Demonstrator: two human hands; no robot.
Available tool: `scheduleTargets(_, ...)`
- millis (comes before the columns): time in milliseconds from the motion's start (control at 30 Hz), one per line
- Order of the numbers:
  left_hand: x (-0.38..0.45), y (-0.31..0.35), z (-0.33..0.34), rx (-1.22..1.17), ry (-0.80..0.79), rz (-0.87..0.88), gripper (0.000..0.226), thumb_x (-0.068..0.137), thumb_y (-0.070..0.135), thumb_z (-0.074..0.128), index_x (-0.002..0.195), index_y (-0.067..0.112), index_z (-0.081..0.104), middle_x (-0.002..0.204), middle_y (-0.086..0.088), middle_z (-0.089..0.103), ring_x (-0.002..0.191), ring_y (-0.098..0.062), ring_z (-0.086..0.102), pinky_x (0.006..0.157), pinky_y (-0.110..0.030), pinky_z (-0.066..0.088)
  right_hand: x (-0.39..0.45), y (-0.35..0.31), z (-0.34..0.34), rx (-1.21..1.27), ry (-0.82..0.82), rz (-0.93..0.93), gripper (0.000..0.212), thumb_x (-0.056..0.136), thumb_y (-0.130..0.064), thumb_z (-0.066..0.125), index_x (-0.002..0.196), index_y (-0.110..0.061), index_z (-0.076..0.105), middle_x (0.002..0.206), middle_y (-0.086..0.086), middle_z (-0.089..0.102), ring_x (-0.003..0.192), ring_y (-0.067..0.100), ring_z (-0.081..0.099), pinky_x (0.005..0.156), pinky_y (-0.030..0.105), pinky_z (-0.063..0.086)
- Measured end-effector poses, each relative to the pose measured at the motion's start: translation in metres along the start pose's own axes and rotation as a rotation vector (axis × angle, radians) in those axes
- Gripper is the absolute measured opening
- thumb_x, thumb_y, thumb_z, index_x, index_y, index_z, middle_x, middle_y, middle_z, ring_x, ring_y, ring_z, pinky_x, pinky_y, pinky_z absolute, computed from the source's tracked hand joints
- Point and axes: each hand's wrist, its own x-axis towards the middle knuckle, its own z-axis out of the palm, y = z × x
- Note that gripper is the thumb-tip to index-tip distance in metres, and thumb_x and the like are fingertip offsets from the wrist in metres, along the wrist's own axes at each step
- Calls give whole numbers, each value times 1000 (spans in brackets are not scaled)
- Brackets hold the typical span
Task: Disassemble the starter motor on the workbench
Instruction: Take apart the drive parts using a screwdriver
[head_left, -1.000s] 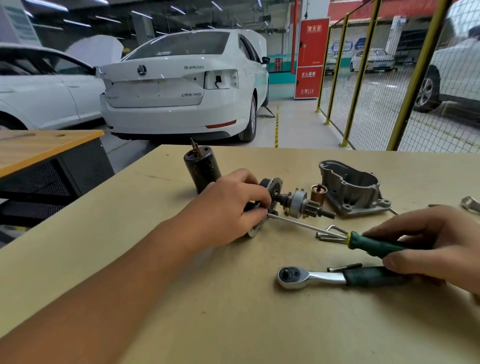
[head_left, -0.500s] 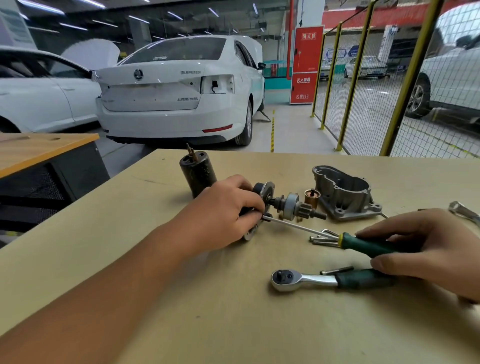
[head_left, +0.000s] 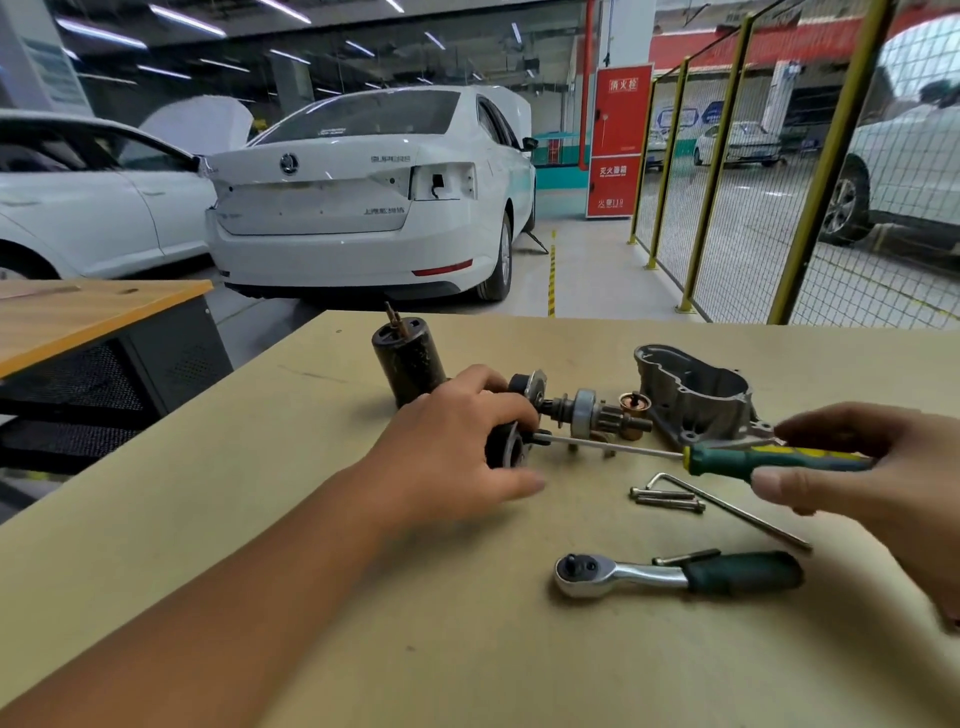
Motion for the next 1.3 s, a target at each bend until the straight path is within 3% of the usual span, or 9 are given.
scheduleTargets(100,0,-6,-2,-32,-47,11,54,73,58,81,122,48,61,127,20,55,113,-8,55,99,-42,51,-8,-10,9,266,-9,91,84,29,-73,93,92,-20,78,84,16,76,65,32,74,56,32,58)
scheduleTargets(200,3,-8,0,-31,-9,49,59,72,53,83,125,46,59,116,14,64,106,-10,60,95,-42,53,-10,-11,14,322,-90,213,84,39,-86,80,95,-23,77,79,21,73,48,38,61,48,41,51)
scheduleTargets(367,5,-16,0,-62,11,-120,99,51,68,91,134,34,49,110,14,57,102,-8,57,88,-29,52,1,-5,18,320,-188,214,80,39,-75,89,86,-11,75,65,27,62,37,17,30,49,23,36)
scheduleTargets(500,9,-20,-4,69,-109,-145,77,55,82,78,106,25,64,97,14,57,90,-7,56,80,-36,55,6,2,25,442,-177,242,80,32,-62,97,87,-8,76,69,26,64,40,14,33,43,17,34)
scheduleTargets(633,8,-22,-4,223,-94,-122,72,52,97,54,87,35,54,82,17,56,73,0,52,56,-31,42,4,0,29,467,-166,273,59,48,-44,96,89,-6,77,70,21,64,43,12,39,38,20,33)
scheduleTargets(800,11,-34,7,34,-133,-59,64,63,89,64,97,36,50,91,17,55,79,-1,53,61,-28,42,3,-4,25,332,-194,288,53,64,-69,74,90,-24,79,64,21,59,38,19,32,42,20,31)
scheduleTargets(933,10,-42,14,-73,-120,-51,65,62,88,62,100,37,49,95,15,56,82,-2,56,69,-29,50,3,-1,30,368,-172,235,54,64,-59,80,91,-12,75,61,18,50,37,15,24,45,16,30)
scheduleTargets(1167,9,-42,21,-121,-70,-43,50,66,82,63,89,41,48,90,14,57,78,-1,56,60,-26,40,4,1,34,422,-126,173,54,66,-50,80,90,-2,71,62,20,51,39,14,24,42,14,29)
scheduleTargets(1300,10,-42,22,-133,-44,-47,53,67,80,63,92,35,52,88,14,58,76,-3,56,61,-29,45,4,3,36,440,-119,155,53,66,-47,80,90,-1,70,62,21,51,39,14,25,39,14,27)
